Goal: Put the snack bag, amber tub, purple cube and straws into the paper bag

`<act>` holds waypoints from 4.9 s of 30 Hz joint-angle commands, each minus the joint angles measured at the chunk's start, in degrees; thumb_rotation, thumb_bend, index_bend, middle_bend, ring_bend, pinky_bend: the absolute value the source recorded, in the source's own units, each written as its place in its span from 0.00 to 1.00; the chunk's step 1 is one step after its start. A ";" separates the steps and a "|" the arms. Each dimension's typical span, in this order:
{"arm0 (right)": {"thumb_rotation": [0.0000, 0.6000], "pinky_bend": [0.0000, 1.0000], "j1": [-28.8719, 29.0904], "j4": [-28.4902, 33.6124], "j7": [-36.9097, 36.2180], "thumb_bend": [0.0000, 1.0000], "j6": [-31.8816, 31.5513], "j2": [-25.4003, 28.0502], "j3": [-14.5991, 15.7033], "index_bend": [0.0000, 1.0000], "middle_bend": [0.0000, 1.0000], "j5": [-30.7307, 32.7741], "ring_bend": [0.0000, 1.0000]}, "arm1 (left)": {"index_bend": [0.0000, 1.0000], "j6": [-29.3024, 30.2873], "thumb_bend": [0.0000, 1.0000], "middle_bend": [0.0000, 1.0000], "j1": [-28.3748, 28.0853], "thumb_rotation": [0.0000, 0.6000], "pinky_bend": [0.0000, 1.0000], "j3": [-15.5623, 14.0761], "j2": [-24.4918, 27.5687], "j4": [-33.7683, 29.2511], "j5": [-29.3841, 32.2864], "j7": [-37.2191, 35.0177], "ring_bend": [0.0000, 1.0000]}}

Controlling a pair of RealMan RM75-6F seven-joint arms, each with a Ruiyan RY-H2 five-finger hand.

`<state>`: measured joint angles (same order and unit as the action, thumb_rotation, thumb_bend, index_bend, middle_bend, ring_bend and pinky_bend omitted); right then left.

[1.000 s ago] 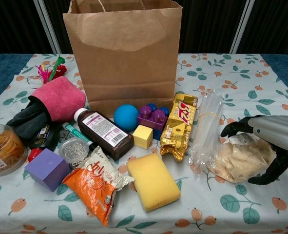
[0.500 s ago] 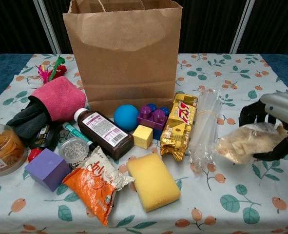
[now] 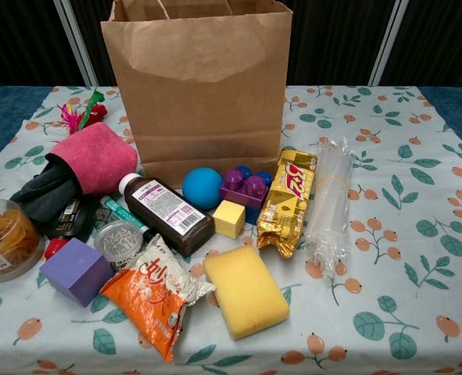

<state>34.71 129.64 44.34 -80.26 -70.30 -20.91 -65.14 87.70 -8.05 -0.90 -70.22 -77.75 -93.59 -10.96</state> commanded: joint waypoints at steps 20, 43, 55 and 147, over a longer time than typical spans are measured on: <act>1.00 0.41 32.48 -41.16 8.47 0.21 3.96 -32.12 -9.92 0.60 0.49 16.45 0.39 | 0.18 0.06 0.09 0.19 -0.15 1.00 0.21 1.52 2.77 -0.40 1.83 -2.09 0.13; 1.00 0.11 27.73 -22.00 8.22 0.00 -2.63 -20.12 -11.95 0.19 0.22 15.31 0.10 | 0.18 -0.12 0.10 0.19 -0.34 1.00 0.21 1.04 2.50 -1.02 0.79 -1.95 0.13; 1.00 0.11 4.08 -0.06 -4.07 0.00 -4.29 7.27 1.38 0.20 0.25 0.55 0.11 | 0.18 -0.82 0.10 0.19 -1.13 1.00 0.21 0.58 1.14 -2.93 -0.55 1.28 0.13; 1.00 0.13 -22.05 -11.21 -40.84 0.00 -8.36 17.01 12.86 0.26 0.27 -29.03 0.13 | 0.48 -14.85 0.23 0.49 -15.69 1.00 0.51 -7.03 -3.79 1.94 -8.25 6.28 0.45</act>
<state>12.89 118.15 3.56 -88.26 -53.60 -7.87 -93.98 71.62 -23.63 -8.85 -75.66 -73.94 -102.23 -5.74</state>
